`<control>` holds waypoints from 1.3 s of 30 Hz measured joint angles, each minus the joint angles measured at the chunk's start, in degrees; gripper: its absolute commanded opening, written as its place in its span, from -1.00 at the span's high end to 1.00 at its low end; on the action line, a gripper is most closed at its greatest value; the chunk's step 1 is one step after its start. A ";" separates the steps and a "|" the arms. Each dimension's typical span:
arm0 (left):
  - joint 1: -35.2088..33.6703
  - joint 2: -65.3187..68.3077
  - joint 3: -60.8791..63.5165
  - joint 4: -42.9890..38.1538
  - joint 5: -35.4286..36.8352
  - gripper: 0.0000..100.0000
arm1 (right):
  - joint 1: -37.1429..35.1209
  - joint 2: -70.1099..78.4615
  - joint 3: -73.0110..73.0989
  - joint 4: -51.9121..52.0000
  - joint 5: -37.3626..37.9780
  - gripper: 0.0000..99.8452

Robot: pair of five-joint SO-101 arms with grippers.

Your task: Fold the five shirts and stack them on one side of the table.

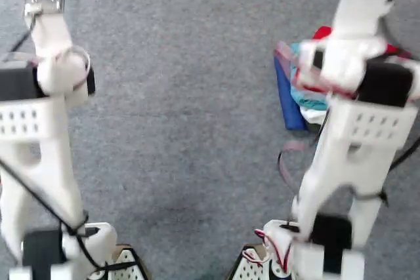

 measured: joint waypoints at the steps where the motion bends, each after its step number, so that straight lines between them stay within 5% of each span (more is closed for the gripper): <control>1: 0.09 -3.16 5.45 -1.76 -1.05 0.94 | -1.67 -3.69 5.89 -0.70 0.00 0.97; 11: 0.44 -34.81 51.87 -16.88 -14.33 0.94 | -9.85 -37.54 66.46 -25.58 -0.09 0.97; 19: 0.35 -58.81 74.64 -19.96 -16.18 0.94 | -10.11 -61.01 100.31 -39.38 -0.18 0.97; 26: -4.22 -76.22 86.51 -19.96 -16.18 0.94 | -2.46 -79.65 115.25 -35.25 0.00 0.97; 31: -7.30 -76.75 90.73 -20.04 -16.18 0.94 | 4.92 -84.31 115.60 -27.34 -0.18 0.97; 39: -7.47 -76.75 96.09 -20.40 -16.18 0.94 | 7.30 -84.31 115.60 -26.81 0.00 0.97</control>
